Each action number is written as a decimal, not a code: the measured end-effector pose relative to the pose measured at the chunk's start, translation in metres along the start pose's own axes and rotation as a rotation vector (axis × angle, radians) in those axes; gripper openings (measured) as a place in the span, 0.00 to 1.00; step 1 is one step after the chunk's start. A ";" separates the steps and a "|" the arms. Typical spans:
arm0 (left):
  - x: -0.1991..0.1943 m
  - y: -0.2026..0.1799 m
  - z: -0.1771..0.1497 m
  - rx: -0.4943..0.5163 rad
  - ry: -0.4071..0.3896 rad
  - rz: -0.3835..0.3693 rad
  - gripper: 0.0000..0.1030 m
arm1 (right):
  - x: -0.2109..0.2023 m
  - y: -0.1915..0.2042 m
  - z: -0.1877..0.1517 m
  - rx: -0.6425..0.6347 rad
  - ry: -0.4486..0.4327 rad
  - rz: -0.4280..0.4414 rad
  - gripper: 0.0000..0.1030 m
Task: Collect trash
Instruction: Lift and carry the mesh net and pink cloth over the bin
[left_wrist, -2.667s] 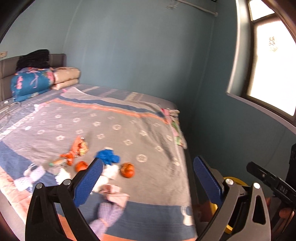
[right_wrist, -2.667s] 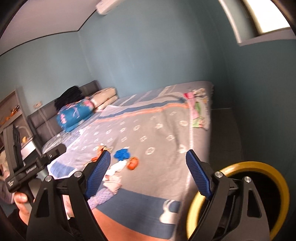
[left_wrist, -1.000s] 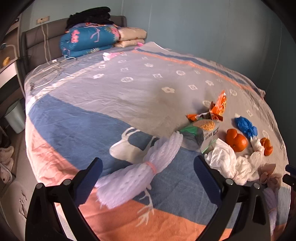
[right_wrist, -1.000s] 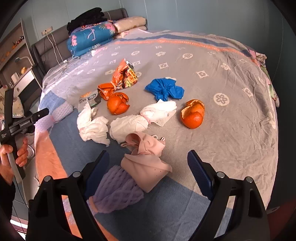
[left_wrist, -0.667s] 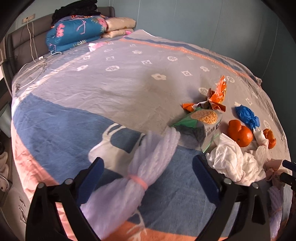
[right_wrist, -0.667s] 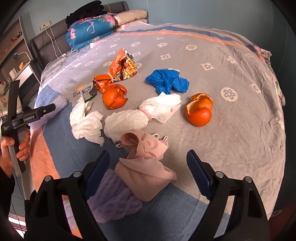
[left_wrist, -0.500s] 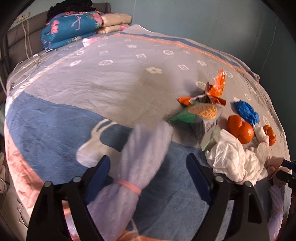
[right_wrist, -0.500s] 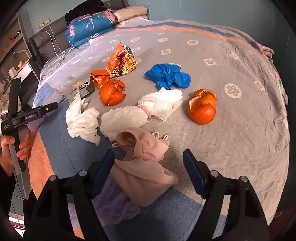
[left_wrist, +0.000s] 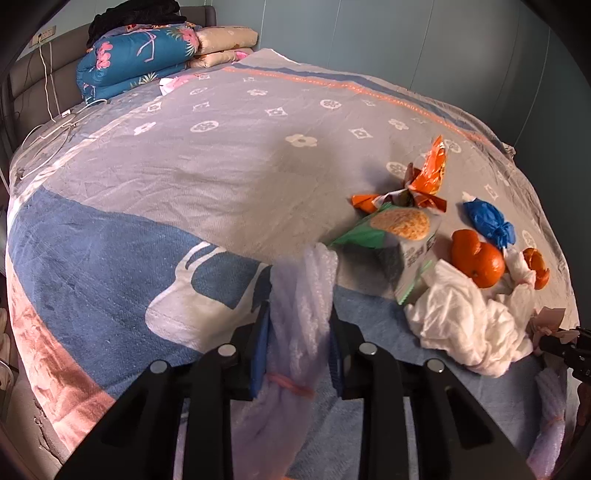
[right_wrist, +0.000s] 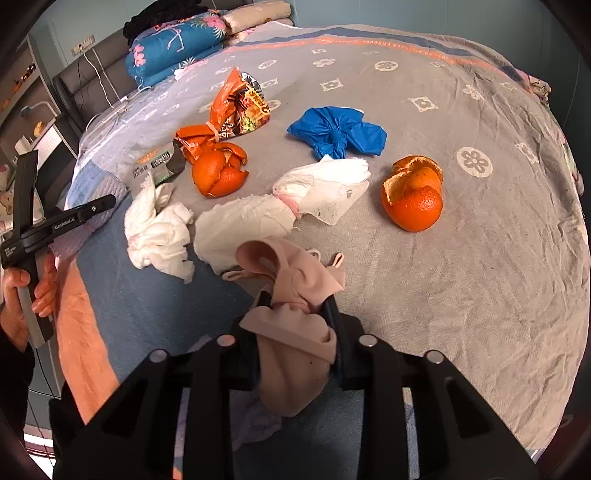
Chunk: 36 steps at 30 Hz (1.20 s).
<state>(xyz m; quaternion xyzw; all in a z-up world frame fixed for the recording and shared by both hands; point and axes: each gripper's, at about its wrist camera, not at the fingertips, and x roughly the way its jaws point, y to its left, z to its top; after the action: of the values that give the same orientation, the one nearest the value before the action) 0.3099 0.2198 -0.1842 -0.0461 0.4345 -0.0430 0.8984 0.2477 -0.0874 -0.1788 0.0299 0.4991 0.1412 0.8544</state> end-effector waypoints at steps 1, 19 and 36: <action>-0.003 -0.001 0.000 0.002 -0.004 0.001 0.24 | -0.002 0.000 0.000 0.002 -0.001 0.003 0.24; -0.103 -0.008 -0.013 -0.066 -0.147 -0.059 0.24 | -0.087 0.010 0.001 -0.003 -0.162 0.051 0.22; -0.213 -0.085 -0.038 -0.029 -0.299 -0.075 0.24 | -0.185 0.008 -0.038 -0.017 -0.260 0.089 0.22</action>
<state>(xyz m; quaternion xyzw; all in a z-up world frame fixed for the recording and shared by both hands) 0.1450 0.1592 -0.0316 -0.0811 0.2944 -0.0632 0.9501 0.1276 -0.1334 -0.0397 0.0628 0.3814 0.1779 0.9050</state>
